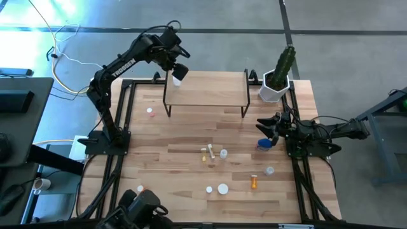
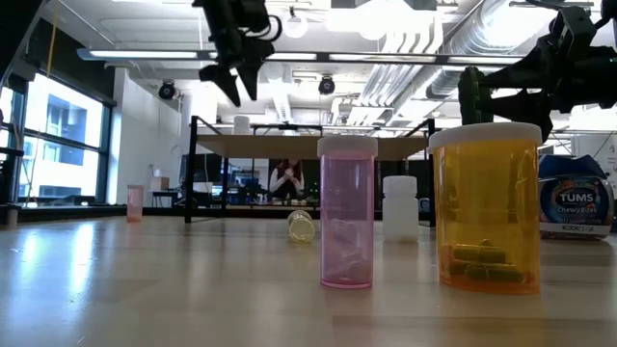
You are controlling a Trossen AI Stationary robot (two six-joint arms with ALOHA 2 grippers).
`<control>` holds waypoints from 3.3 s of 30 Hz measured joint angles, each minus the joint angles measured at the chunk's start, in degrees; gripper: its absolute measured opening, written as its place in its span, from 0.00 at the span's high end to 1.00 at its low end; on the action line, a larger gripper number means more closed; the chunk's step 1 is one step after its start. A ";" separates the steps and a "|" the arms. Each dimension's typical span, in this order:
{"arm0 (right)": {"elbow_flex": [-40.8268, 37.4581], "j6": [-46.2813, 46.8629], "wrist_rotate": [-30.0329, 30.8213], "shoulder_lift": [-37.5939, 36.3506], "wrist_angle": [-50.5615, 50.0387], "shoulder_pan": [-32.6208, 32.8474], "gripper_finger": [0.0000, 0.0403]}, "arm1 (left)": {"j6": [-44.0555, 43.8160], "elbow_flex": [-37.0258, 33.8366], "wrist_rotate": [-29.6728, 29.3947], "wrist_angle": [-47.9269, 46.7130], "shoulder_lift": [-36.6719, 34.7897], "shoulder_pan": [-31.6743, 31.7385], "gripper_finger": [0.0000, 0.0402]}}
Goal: Pick and place medicine bottles onto shelf by color
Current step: Put the blue bottle on the shelf
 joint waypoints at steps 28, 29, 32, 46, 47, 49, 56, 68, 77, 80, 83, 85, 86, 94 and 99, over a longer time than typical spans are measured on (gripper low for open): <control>-0.10 6.58 0.01 0.02 2.99 -0.01 0.55 | 3.72 -24.32 13.82 16.20 -18.66 -19.69 0.41; -0.10 8.06 0.02 0.00 3.57 -0.01 0.55 | 2.81 -26.05 13.81 17.94 -19.33 -20.65 0.41; -0.10 10.75 0.53 0.00 5.35 -0.01 0.55 | 2.03 -30.51 13.80 22.97 -21.02 -23.41 0.41; 2.17 0.80 3.42 0.02 19.62 -0.03 0.53 | -9.29 -38.81 17.56 39.70 -21.24 -34.37 0.41; 3.19 -0.19 3.40 0.01 19.03 -0.03 0.52 | -10.21 -38.81 17.37 39.88 -21.24 -34.67 0.41; 5.66 -1.89 3.16 0.00 16.53 -0.03 0.49 | -12.17 -38.81 17.02 40.33 -21.24 -34.99 0.41; 18.81 -1.75 3.68 0.87 -10.97 -0.03 0.37 | -14.42 -38.84 16.07 40.26 -23.05 -35.01 0.41; 37.51 11.81 -1.02 15.55 -52.52 -0.03 0.36 | -20.05 -38.84 12.51 39.71 -34.33 -35.03 0.41; 40.07 14.21 -11.90 27.21 -62.48 -0.03 0.36 | -16.96 -38.84 6.04 33.85 -36.94 -37.06 0.41; 40.10 14.80 -15.27 30.89 -62.66 -0.03 0.36 | -16.86 -38.84 5.55 34.03 -36.94 -37.93 0.41; 40.10 15.03 -16.95 34.38 -62.93 -0.03 0.36 | -16.84 -38.84 5.44 34.46 -36.94 -38.64 0.41; 40.10 15.61 -17.84 36.84 -63.17 -0.03 0.36 | -16.84 -38.84 5.43 34.49 -36.94 -39.02 0.41; 40.10 15.86 -18.24 37.99 -63.13 -0.03 0.36 | -16.84 -38.84 5.39 34.47 -36.96 -39.20 0.41; 40.10 16.98 -21.97 46.45 -63.06 -0.03 0.36 | -16.86 -38.84 5.24 34.49 -36.96 -40.19 0.41; 40.11 16.94 -22.34 50.94 -63.05 -0.03 0.36 | -16.95 -38.84 5.24 34.48 -36.96 -40.22 0.41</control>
